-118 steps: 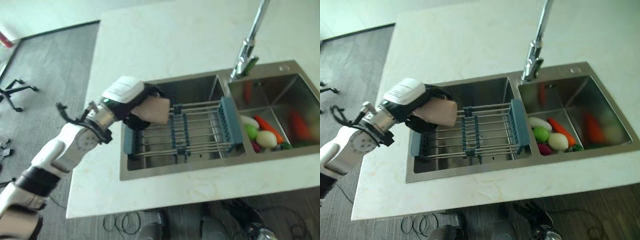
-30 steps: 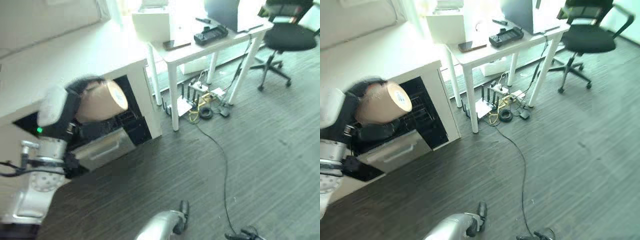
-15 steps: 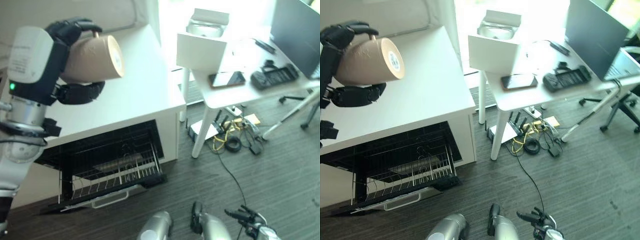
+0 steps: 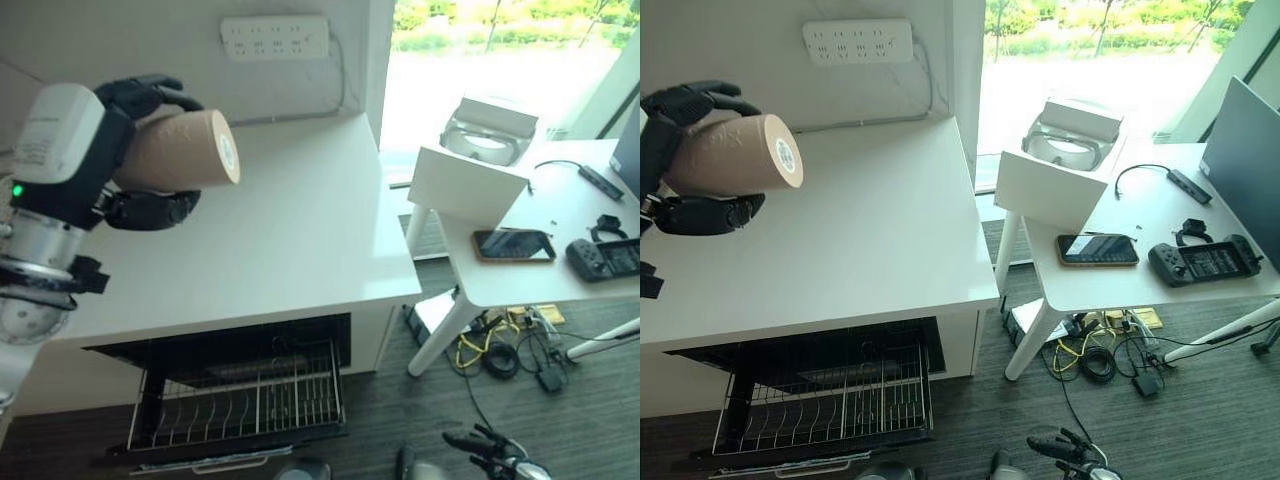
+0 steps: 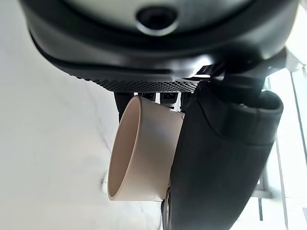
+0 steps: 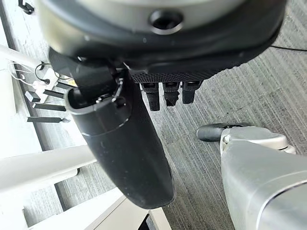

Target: Place the dishes in the dishwasher.

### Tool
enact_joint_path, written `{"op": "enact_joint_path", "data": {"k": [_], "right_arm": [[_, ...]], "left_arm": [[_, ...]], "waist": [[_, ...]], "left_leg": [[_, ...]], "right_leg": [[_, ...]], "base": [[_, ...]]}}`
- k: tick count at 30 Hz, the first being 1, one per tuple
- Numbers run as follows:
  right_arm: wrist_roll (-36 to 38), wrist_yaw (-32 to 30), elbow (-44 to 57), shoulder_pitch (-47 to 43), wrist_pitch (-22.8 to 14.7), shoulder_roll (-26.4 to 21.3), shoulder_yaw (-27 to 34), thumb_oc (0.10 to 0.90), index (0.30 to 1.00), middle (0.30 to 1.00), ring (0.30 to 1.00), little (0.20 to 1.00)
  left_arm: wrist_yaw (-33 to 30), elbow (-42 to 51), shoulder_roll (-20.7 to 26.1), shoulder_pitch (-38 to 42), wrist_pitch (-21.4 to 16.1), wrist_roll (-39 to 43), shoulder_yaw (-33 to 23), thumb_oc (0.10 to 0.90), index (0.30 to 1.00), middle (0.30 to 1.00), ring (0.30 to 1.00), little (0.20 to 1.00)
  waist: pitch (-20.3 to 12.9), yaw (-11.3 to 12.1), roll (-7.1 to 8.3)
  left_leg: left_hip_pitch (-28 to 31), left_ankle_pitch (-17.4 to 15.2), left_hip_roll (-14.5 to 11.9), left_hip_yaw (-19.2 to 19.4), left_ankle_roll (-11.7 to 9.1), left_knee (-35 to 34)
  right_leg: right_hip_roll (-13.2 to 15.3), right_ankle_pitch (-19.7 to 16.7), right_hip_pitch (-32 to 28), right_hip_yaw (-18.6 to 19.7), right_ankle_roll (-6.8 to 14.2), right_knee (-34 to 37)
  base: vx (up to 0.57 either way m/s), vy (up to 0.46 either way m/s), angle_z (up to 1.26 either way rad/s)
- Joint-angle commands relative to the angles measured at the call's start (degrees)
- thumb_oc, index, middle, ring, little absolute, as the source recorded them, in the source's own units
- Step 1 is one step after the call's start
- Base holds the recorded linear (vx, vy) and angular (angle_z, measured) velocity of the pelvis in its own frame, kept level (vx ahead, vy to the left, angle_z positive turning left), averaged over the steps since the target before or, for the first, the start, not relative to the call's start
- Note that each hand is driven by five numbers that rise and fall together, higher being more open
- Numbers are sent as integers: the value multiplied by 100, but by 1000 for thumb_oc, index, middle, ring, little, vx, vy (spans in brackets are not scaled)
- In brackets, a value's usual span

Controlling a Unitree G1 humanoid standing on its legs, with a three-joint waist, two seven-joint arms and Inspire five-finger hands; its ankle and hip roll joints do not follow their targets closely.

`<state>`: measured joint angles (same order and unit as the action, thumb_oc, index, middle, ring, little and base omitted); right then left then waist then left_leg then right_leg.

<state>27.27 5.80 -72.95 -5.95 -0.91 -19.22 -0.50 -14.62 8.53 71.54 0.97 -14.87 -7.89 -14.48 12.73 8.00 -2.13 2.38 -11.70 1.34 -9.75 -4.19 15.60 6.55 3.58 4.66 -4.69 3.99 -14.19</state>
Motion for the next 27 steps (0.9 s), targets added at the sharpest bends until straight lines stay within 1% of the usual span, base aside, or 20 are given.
{"op": "enact_joint_path", "data": {"k": [1, 6, 8, 10, 11, 12, 14, 15, 17, 19, 21, 22, 23, 24, 25, 26, 27], "right_arm": [[173, 43, -35, -7, -100, -331, -157, 800, 900, 900, 900, 900], [62, 80, -58, -26, -67, -361, -247, 800, 900, 900, 900, 900], [190, 40, -76, 3, -115, -377, -196, 800, 900, 900, 900, 900], [458, -28, -5, 98, -202, -444, -39, 800, 900, 900, 900, 900], [541, -51, 21, 135, -247, -469, 18, 800, 900, 900, 900, 900], [585, -94, 43, 157, -329, -503, 130, 800, 900, 900, 900, 900], [590, -95, 21, 143, -365, -539, 208, 800, 900, 900, 900, 900], [561, -26, -36, 124, -417, -618, 374, 800, 900, 900, 900, 900], [590, -13, -50, 121, -490, -648, 460, 800, 900, 900, 900, 900], [622, -47, -38, 103, -599, -670, 547, 800, 900, 900, 900, 900], [730, -71, -14, 107, -667, -663, 629, 800, 900, 900, 900, 900], [572, -15, 136, 143, -789, -516, 699, 800, 900, 900, 900, 900], [535, -59, 254, 135, -844, -350, 668, 800, 900, 900, 900, 900], [637, -119, 365, 151, -887, -251, 636, 800, 900, 900, 900, 900], [672, -138, 411, 170, -912, -223, 622, 800, 900, 900, 900, 900], [736, -203, 579, 204, -959, -131, 575, 800, 900, 900, 900, 900], [627, -396, 951, 293, -1175, 11, 491, 800, 900, 900, 900, 900]], "left_arm": [[-267, -81, 519, 319, 88, 552, -1091, 400, 300, 300, 300, 300], [-110, -168, 603, 121, 76, 782, -1314, 400, 300, 300, 300, 300], [-67, -113, 576, 121, -10, 895, -1316, 400, 300, 300, 300, 300], [-101, -4, 438, 449, -211, 956, -980, 400, 300, 300, 300, 300], [-134, 14, 386, 637, -250, 937, -788, 400, 300, 300, 300, 300], [-194, 81, 311, 879, -237, 926, -537, 400, 300, 300, 300, 300], [-166, 142, 226, 935, -232, 901, -495, 400, 300, 300, 300, 300], [-38, 244, 79, 906, -262, 927, -628, 400, 300, 300, 300, 300], [33, 293, -44, 910, -291, 916, -677, 400, 300, 300, 300, 300], [123, 294, -168, 1002, -305, 948, -626, 400, 300, 300, 300, 300], [212, 258, -242, 1050, -352, 978, -543, 400, 300, 300, 300, 300], [301, 158, -257, 1006, -431, 904, -532, 400, 300, 300, 300, 300], [345, 62, -243, 979, -490, 882, -491, 400, 300, 300, 300, 300], [350, 3, -280, 943, -588, 839, -470, 400, 300, 300, 300, 300], [346, -17, -296, 922, -628, 818, -467, 400, 300, 300, 300, 300], [323, -23, -432, 862, -739, 671, -440, 400, 300, 300, 300, 300], [261, 133, -646, 818, -700, 531, -318, 400, 300, 300, 300, 300]], "waist": [[-349, -35, -175], [-343, 53, -206], [-329, 36, -215], [-236, -226, -193], [-196, -285, -182], [-137, -331, -153], [-126, -304, -133], [-125, -275, -130], [-127, -295, -179], [-153, -370, -284], [-175, -418, -337], [-194, -421, -316], [-193, -454, -263], [-203, -455, -239], [-211, -455, -237], [-243, -429, -212], [-255, -477, -176]], "left_leg": [[-594, -405, 217, 219, 468, 159], [-717, -239, 41, 311, 312, 159], [-784, -149, -47, 419, 240, 159], [-777, 30, -357, 1169, 103, 159], [-762, 93, -432, 1343, 52, 159], [-645, 58, -485, 1420, 40, 159], [-646, 96, -506, 1329, 21, 159], [-739, 232, -665, 1268, -56, 159], [-786, 288, -796, 1276, -132, 159], [-819, 190, -867, 1297, -194, 159], [-781, 114, -809, 1316, -203, 159], [-692, -93, -574, 1199, -47, 159], [-614, -224, -449, 1168, 99, 159], [-629, -247, -428, 1181, 168, 159], [-634, -252, -432, 1188, 179, 159], [-666, -259, -457, 1303, 207, 159], [-661, -299, -461, 1346, 273, 159]], "right_leg": [[3, 790, 11, -68, 388, -300], [-9, 891, -68, -275, 325, -300], [-3, 923, -106, -388, 309, -300], [166, 910, -145, -766, 297, -300], [231, 901, -165, -865, 292, -300], [332, 899, -199, -908, 297, -300], [392, 852, -165, -863, 296, -300], [534, 782, -95, -851, 310, -300], [622, 768, -83, -876, 350, -300], [790, 715, -35, -888, 468, -300], [916, 616, -22, -860, 594, -300], [1101, 424, 88, -719, 807, -300], [1142, 240, 226, -566, 901, -300], [1048, 260, 200, -503, 885, -300], [1013, 279, 180, -494, 874, -300], [930, 356, 97, -618, 819, -300], [899, 372, 89, -666, 791, -300]], "base": [[23, -81, 12], [40, -75, 9], [-7, -40, 32], [-116, 17, 104], [-208, 107, 229], [-203, 148, 247], [-227, 281, 116], [-288, 415, 19], [-247, 394, -14], [-171, 415, 1], [-125, 378, 8], [-103, 293, 3], [-92, 246, -7], [-43, 94, -3], [-45, 76, -4], [-37, 63, 17], [-31, 50, 22]]}}
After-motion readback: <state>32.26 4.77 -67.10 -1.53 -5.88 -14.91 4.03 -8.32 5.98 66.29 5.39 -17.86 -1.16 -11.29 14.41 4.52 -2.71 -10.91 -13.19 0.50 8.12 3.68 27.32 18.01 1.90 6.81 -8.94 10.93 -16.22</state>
